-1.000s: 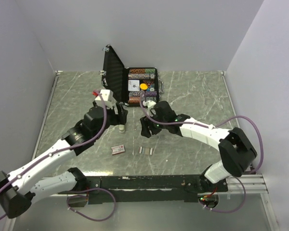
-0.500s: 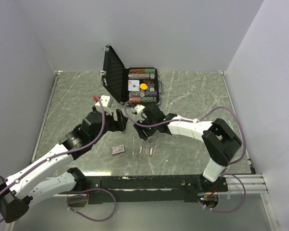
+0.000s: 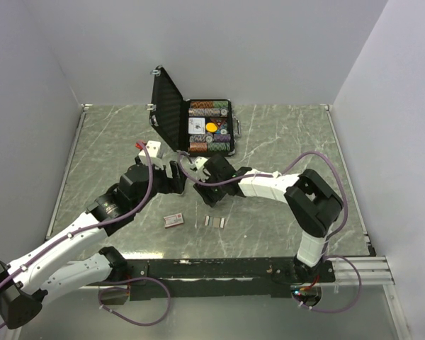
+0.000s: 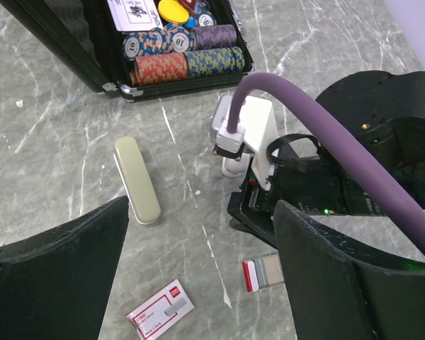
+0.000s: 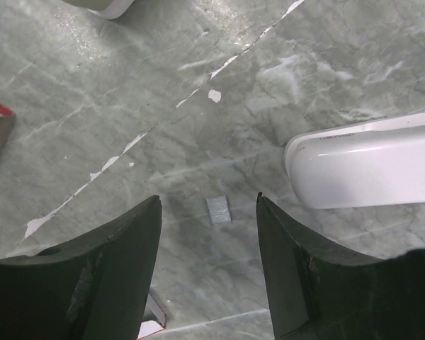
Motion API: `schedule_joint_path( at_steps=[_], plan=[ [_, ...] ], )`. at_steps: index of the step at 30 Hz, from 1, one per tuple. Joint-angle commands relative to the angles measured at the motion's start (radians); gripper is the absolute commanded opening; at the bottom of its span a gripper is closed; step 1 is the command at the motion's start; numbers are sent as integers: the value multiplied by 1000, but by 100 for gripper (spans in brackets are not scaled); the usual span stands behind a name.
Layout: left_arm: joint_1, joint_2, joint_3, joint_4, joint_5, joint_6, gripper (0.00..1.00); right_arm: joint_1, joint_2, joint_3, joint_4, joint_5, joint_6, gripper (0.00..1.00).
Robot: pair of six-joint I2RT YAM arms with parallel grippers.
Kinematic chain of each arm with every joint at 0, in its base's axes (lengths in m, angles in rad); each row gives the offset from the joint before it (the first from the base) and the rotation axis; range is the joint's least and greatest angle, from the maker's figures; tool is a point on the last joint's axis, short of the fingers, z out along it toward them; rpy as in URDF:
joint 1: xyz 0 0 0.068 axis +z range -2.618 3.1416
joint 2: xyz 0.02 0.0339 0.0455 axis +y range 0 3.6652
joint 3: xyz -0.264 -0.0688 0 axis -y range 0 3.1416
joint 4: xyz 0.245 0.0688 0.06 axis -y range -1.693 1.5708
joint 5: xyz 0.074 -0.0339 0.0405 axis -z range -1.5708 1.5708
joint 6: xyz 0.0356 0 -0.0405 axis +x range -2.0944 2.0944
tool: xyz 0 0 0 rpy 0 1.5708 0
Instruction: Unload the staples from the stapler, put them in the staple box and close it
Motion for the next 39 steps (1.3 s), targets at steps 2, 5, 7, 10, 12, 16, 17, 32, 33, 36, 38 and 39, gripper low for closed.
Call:
schedule_joint_path(
  at_steps=[2,5,7,10,12,16,17,32,33,36,38,39],
  plan=[
    [5,1,2,29,20,-6,88,6,26,49,0,6,-14,62],
    [5,4,2,29,17,-6,88,6,29,47,-3,8,-12,61],
    [8,6,4,29,18,-6,88,7,27,47,-10,21,-14,60],
    [8,7,2,32,26,-9,88,6,23,40,-17,31,-15,59],
    [11,9,2,35,29,-12,88,6,20,32,-14,34,-11,59],
    [11,11,1,33,32,-15,88,6,23,15,-6,38,3,57],
    [11,9,-1,36,30,-15,88,6,23,10,-1,38,5,57],
    [11,-5,-5,38,15,-24,89,10,32,-8,-3,64,23,51],
    [12,-6,-5,36,15,-24,89,12,38,-8,-4,64,25,50],
    [11,-9,-7,36,9,-24,89,21,49,-2,-9,77,26,49],
    [11,-11,-7,38,10,-24,89,24,53,-3,-7,80,26,49],
    [12,-11,-7,36,9,-25,89,26,55,-2,-9,81,26,48]
  ],
)
